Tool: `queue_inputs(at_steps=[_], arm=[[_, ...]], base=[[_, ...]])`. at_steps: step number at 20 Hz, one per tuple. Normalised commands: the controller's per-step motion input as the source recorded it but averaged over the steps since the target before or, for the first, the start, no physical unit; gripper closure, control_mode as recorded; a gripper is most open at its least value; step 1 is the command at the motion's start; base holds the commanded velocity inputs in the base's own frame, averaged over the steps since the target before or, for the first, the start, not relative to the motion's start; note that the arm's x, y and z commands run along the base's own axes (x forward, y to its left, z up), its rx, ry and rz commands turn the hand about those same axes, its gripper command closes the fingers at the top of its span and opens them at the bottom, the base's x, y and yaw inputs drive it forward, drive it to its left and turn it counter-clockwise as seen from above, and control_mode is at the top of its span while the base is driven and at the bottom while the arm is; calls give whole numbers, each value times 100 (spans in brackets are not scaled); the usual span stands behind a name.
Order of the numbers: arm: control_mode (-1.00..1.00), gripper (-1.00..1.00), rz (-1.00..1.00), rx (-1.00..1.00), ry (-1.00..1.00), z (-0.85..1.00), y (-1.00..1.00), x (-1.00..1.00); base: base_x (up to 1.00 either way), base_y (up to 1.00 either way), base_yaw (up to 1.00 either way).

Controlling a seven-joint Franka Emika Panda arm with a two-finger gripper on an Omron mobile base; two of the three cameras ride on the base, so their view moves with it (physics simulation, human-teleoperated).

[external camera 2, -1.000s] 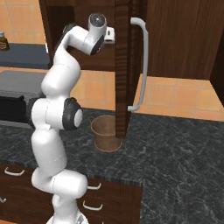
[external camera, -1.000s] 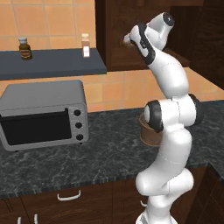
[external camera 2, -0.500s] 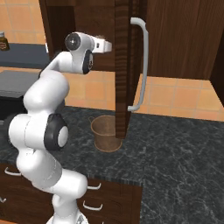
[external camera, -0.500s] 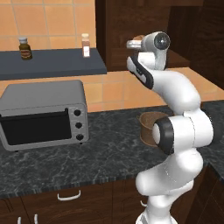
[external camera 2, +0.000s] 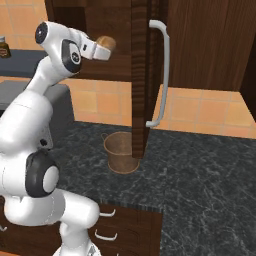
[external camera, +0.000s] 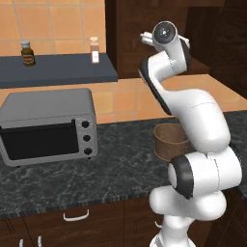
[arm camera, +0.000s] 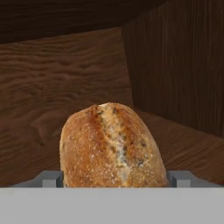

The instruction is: Open the cabinet, pick up the bread from the cabinet and place it in the basket. Then move the basket to the dining counter.

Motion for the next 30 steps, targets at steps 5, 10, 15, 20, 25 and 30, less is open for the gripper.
queue_inputs(at_steps=[5, 10, 15, 20, 25, 30], arm=[[-100, 100, -3, 2, -4, 2, 0, -100], [-100, 100, 1, 3, -4, 1, 0, -100], [-100, 100, 12, 0, -3, -5, 0, -100], [-100, 100, 19, 0, 1, -20, 0, -100], [-100, 100, 3, -2, 15, -58, 1, -100], [-100, 100, 0, -1, 32, -68, 0, -33]], base=[[0, 0, 0], [0, 0, 0], [0, 0, 0], [0, 0, 0], [0, 0, 0], [0, 0, 0]])
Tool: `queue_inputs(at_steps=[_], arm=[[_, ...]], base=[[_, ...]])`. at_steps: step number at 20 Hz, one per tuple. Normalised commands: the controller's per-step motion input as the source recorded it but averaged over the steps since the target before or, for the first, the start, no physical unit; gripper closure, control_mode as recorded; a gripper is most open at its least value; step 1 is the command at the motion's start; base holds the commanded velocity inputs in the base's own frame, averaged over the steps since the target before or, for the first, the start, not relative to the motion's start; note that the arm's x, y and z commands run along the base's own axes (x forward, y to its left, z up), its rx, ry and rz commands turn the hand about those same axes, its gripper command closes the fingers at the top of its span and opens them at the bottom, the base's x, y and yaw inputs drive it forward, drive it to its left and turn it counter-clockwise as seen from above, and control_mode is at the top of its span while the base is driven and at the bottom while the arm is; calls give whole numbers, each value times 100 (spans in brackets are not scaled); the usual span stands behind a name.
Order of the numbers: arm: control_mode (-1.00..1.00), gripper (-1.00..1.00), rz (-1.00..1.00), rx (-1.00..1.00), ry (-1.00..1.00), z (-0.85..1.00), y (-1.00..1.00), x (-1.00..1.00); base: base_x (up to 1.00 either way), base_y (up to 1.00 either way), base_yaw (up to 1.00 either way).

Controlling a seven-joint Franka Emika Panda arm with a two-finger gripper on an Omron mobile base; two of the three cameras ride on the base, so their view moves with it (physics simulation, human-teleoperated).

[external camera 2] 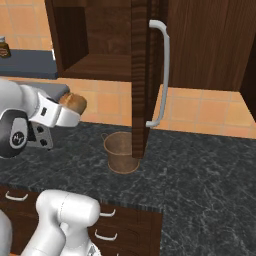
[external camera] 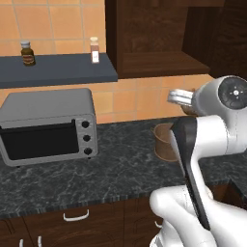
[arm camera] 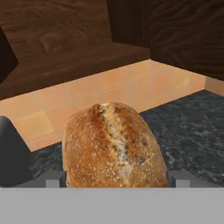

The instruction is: Open the cabinet, pick up the bread from the cabinet and place it in the basket. Then move the basket to the dining counter.

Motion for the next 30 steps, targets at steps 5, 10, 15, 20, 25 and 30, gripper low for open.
queue_inputs(at_steps=[5, 10, 15, 20, 25, 30], arm=[[-100, 100, 0, 0, 40, -76, 0, 14], [-100, 100, -2, 0, 11, -95, -8, 19], [-100, 100, -7, -1, 2, -85, -46, 46], [-100, 100, -7, 8, 3, -4, -35, 98], [-100, 100, -5, 10, 14, -8, -11, 81], [-100, 100, -8, 3, 27, -43, -3, 68]], base=[[0, 0, 0], [0, 0, 0], [0, 0, 0], [0, 0, 0], [0, 0, 0], [0, 0, 0]])
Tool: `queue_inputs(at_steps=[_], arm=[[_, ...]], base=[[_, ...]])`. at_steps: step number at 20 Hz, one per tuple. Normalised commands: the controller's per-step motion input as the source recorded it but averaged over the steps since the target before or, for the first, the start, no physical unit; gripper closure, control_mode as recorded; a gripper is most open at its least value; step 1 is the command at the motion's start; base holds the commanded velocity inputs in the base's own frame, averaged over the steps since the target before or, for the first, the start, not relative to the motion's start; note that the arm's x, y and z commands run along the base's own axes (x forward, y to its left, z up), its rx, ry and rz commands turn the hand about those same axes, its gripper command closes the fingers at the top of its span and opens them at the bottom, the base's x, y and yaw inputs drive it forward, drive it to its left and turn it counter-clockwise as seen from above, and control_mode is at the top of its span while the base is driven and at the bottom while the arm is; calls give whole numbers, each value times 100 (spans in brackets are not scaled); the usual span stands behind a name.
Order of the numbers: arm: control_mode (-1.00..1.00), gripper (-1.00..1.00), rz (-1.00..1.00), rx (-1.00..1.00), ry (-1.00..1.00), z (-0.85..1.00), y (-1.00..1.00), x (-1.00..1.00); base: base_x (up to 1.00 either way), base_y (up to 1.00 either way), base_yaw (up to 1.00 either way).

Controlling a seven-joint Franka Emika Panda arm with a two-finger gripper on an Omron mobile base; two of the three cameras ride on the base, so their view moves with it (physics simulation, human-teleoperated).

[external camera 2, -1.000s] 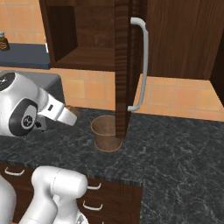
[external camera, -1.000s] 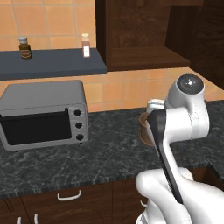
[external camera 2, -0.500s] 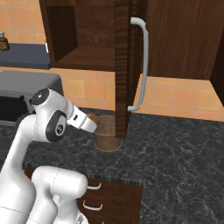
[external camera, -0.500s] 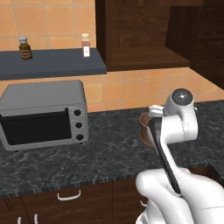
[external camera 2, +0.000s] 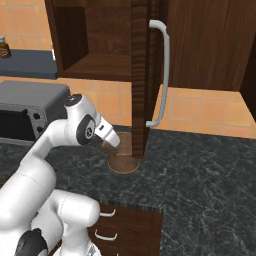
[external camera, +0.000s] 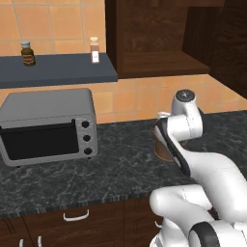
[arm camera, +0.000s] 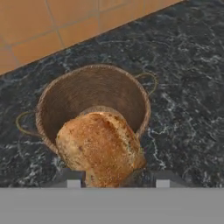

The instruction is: Open the cabinet, pick up the bread from the cabinet and place it in the basket. Then move the basket to the dining counter.

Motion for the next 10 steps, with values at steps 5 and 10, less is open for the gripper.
queue_inputs(at_steps=[5, 10], arm=[[-100, 100, -3, 8, 10, -48, -15, 42], [-100, 100, 0, 6, 0, -36, -12, 11]], base=[[0, 0, 0], [0, 0, 0]])
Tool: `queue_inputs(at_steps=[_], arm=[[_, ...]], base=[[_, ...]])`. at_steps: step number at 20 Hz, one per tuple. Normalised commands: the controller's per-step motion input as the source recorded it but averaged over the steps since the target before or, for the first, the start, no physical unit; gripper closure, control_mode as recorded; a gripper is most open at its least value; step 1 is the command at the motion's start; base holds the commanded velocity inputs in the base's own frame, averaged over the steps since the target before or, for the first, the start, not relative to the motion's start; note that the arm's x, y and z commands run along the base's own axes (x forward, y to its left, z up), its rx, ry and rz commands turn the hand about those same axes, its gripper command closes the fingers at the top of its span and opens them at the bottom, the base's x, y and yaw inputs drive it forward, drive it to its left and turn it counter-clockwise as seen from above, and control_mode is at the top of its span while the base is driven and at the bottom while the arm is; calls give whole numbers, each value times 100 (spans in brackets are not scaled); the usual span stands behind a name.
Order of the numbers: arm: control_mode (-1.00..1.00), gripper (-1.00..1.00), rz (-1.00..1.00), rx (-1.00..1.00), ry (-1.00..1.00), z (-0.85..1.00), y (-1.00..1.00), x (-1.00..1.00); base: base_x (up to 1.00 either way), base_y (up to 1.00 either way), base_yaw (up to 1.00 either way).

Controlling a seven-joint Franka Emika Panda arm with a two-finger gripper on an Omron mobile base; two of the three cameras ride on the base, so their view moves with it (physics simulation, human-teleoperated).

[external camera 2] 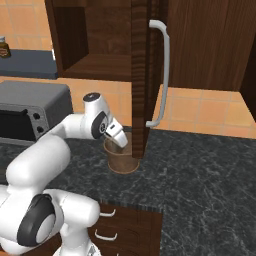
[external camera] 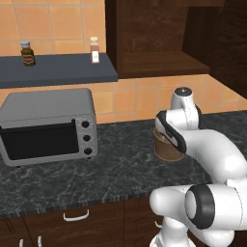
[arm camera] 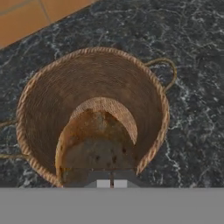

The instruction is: Open the cabinet, pick up the bread from the cabinet and place it in the basket. Then move the basket to the dining counter.

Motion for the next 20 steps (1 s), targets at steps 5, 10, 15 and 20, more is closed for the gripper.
queue_inputs(at_steps=[5, 10, 15, 20], arm=[[-100, 100, 0, 1, 0, -9, 4, -4], [-100, -100, 0, -7, 0, 0, 40, -2], [-100, -100, 23, -1, 0, -7, 11, 3], [-100, -100, 47, -21, 16, -17, 4, 10]], base=[[0, 0, 0], [0, 0, 0], [0, 0, 0], [0, 0, 0]])
